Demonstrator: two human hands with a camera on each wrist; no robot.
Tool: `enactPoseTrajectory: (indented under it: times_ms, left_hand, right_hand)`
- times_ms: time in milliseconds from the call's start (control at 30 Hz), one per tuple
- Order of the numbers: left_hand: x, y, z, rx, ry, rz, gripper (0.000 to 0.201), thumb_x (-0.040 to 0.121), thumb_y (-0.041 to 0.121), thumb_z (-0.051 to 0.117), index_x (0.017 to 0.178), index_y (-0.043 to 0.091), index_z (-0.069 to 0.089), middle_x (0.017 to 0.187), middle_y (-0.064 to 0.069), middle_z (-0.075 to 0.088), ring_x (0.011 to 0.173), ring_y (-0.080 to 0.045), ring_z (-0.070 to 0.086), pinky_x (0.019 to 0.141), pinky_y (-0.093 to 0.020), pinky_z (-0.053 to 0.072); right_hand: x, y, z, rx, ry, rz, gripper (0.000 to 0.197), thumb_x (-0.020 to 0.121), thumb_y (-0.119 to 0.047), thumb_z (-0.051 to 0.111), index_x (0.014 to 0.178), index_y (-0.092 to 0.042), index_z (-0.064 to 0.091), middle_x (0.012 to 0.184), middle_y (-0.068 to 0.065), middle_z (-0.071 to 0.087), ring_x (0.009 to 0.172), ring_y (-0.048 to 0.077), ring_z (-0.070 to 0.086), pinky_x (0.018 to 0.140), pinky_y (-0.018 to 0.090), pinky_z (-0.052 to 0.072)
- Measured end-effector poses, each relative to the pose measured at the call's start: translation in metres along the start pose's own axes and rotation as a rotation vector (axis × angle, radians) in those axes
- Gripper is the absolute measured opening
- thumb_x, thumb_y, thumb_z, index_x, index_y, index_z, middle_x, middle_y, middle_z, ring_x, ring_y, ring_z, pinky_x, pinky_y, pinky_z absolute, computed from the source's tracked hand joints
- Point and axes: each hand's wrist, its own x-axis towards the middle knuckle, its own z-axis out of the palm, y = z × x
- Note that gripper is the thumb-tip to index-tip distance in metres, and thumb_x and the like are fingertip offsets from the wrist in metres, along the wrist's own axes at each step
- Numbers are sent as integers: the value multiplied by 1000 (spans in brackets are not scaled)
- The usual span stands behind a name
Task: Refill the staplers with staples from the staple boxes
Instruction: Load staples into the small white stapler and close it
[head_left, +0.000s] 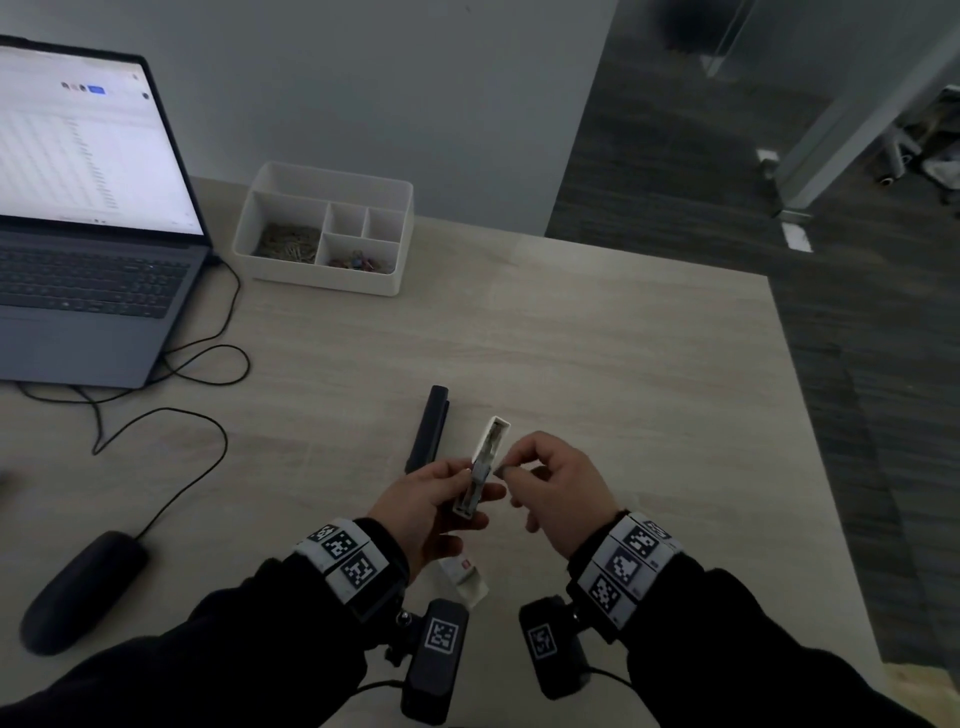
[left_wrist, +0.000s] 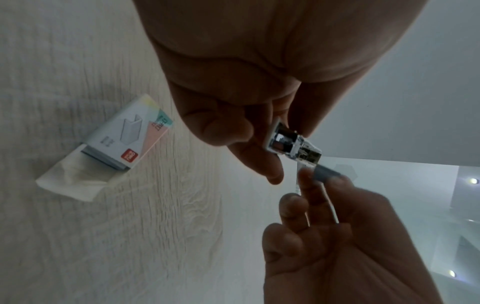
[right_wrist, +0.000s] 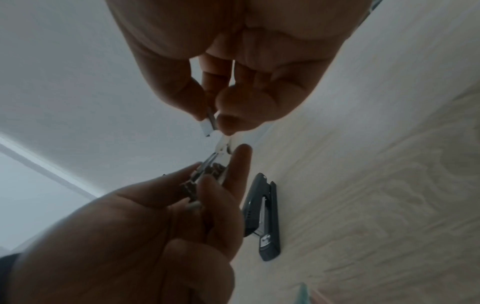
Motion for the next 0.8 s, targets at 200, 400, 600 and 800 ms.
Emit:
enactPoseTrajectory:
  times_ms: [200,400,600,800]
  left_hand:
    - [-2,-1,3,24,-28,16,24,97,20,54,116,14,67,98,-8,78,68,-19,63,52,-27,40]
    - [-2,-2,3,8,-39,18,24,96,19,55,115,13,67,95,-9,77,65,-18,64,50,-26,39]
    - [-2,-3,1,1,-46,16,24,96,19,53,114,14,68,99,-10,78,65,-18,63,51,-27,39]
    - [-1,-5,0,13,-47,11,24,96,19,54,115,14,68,93,-7,77,67,-19,63,50,-27,41]
  right_hand:
    - [0,-8,7,59,-23,-63,11,80,-5,66,75,-13,69,68,0,64,60,6,63,61,22,57]
    - [2,-5,8,24,-27,-71,12,79,-12,67,72,-22,69,76,11,69,74,28,70,73,44,62]
    - [1,-5,8,52,-27,-73,18,80,-7,66,70,-21,68,67,-5,66,65,13,67,69,36,63]
    - [0,-4,9,36,-26,-76,14,80,-6,66,73,-18,68,68,-3,65,66,12,65,70,36,62]
